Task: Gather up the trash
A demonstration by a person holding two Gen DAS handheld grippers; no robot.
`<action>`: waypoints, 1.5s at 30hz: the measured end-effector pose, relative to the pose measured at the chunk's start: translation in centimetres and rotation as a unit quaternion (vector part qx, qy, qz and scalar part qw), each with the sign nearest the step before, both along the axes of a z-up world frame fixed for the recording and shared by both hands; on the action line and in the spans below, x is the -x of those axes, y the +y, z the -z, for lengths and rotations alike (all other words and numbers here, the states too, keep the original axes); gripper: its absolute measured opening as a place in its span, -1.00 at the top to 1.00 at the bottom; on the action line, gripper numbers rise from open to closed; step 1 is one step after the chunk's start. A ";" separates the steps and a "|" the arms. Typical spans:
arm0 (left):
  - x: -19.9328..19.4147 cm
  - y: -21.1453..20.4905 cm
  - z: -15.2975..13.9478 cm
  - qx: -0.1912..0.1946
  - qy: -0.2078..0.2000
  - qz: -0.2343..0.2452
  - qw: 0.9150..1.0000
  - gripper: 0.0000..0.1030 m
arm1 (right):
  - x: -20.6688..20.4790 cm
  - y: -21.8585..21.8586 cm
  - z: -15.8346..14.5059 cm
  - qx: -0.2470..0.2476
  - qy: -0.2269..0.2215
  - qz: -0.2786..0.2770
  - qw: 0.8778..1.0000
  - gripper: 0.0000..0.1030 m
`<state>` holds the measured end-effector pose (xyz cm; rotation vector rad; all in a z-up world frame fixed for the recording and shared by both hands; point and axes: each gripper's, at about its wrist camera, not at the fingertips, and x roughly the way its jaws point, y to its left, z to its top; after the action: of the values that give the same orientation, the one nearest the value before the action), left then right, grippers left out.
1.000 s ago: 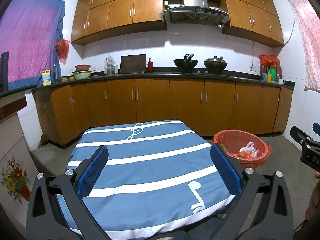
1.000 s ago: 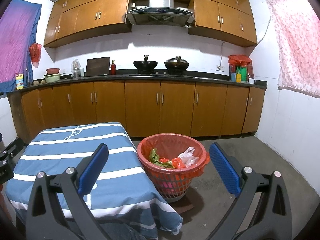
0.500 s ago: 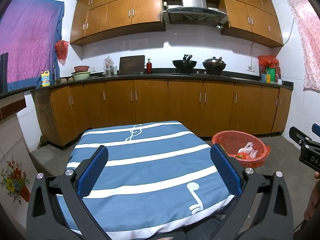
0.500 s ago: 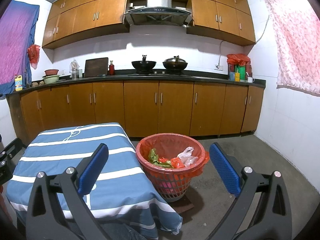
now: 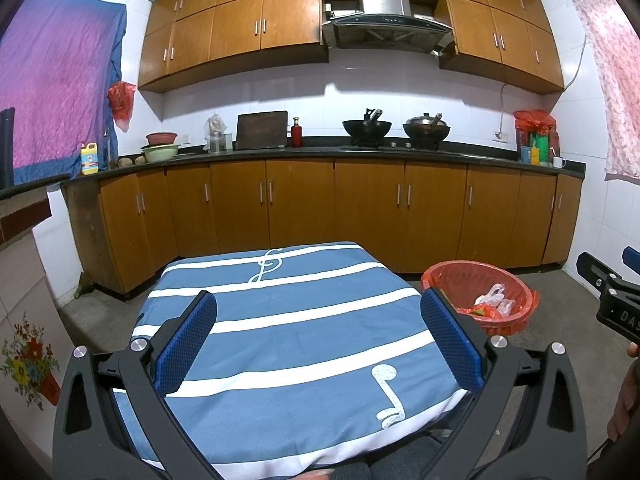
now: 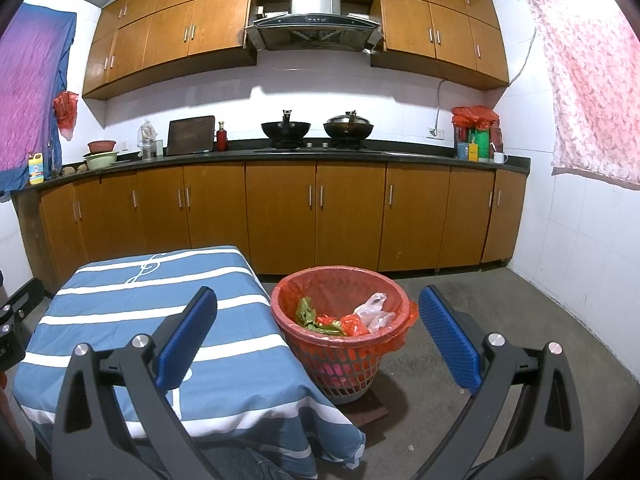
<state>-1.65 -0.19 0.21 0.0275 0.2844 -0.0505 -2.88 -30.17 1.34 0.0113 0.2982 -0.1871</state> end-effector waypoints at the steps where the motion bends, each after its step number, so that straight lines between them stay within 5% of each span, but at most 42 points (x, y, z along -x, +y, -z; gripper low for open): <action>1: 0.0 -0.1 0.0 0.000 0.000 0.000 1.000 -0.96 | 0.0 0.0 0.0 0.000 0.000 0.000 1.000 -0.92; 45: -0.3 0.4 0.7 0.006 0.013 0.007 1.000 -0.96 | 0.3 -0.1 0.1 -0.004 0.003 0.003 1.000 -0.92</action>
<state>-1.34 0.25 -0.50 0.0176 0.3103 -0.0669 -3.17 -30.22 1.25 0.0188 0.3053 -0.1922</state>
